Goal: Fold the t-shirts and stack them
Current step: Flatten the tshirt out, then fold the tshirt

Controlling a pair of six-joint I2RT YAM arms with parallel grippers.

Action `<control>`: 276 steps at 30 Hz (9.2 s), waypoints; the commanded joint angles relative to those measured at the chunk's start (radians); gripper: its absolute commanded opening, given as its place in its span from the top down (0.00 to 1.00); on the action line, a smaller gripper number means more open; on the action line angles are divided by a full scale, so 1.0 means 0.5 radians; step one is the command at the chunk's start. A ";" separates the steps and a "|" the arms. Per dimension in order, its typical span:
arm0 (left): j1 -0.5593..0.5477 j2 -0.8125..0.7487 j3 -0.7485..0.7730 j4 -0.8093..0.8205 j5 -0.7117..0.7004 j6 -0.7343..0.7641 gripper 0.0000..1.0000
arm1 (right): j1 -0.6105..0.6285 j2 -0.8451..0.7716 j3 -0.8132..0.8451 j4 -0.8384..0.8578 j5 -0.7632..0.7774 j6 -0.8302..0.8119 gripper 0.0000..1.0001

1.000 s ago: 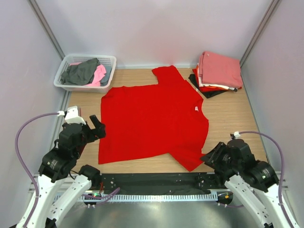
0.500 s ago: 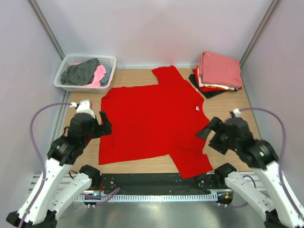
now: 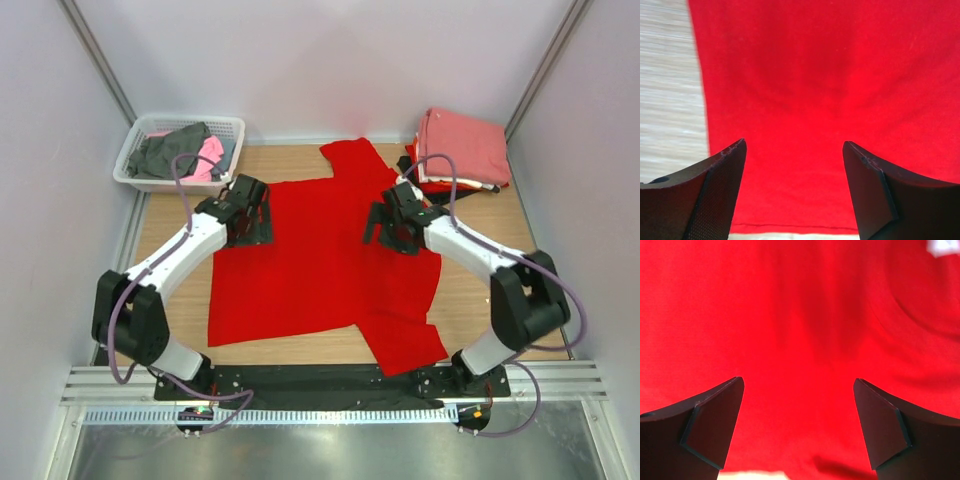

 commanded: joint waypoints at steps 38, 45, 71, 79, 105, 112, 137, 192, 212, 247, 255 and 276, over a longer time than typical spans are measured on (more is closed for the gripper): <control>-0.096 -1.193 -1.155 -0.502 -0.153 -1.484 0.15 | 1.788 -1.296 -0.761 -1.079 0.824 1.260 0.00; 0.248 -1.211 -1.375 -0.229 0.292 -1.395 0.21 | 1.788 -1.403 -0.752 -1.168 0.830 1.220 0.00; 0.079 -1.297 -1.514 -0.198 0.158 -1.441 1.00 | 1.791 -1.266 -0.810 -1.193 0.701 1.370 0.32; 0.079 -1.263 -1.379 -0.158 0.134 -1.334 1.00 | 1.791 -0.916 -0.948 -0.730 0.345 1.309 0.34; 0.079 -1.285 -0.919 -0.413 0.269 -1.006 1.00 | 1.776 -0.557 -0.483 -1.085 0.593 1.171 0.99; 0.083 -1.107 -0.714 -0.419 0.354 -0.803 1.00 | 1.392 -0.336 0.152 -1.223 0.753 0.564 0.99; 0.460 -0.092 -0.036 -0.348 0.321 -0.254 1.00 | 0.478 0.342 1.092 -0.966 0.778 -0.725 0.99; 0.616 -0.343 -1.020 0.391 0.309 -0.702 0.29 | -0.985 -0.492 -0.899 0.332 -0.544 0.048 0.42; 0.613 -0.116 -1.002 0.596 0.112 -0.696 0.77 | -1.213 -0.256 -0.942 0.550 -0.741 -0.063 0.70; 0.828 -0.772 -0.919 -0.146 0.419 -0.754 0.73 | -1.673 -0.842 -1.031 0.136 -0.809 -0.004 0.67; 0.831 -0.953 -0.419 -0.514 0.428 -0.194 0.29 | -1.670 -1.111 -0.795 -0.085 -0.618 0.020 0.16; 0.843 -1.315 -0.483 -0.419 0.701 -0.070 0.30 | 0.370 0.532 0.723 -0.444 0.271 -0.351 0.62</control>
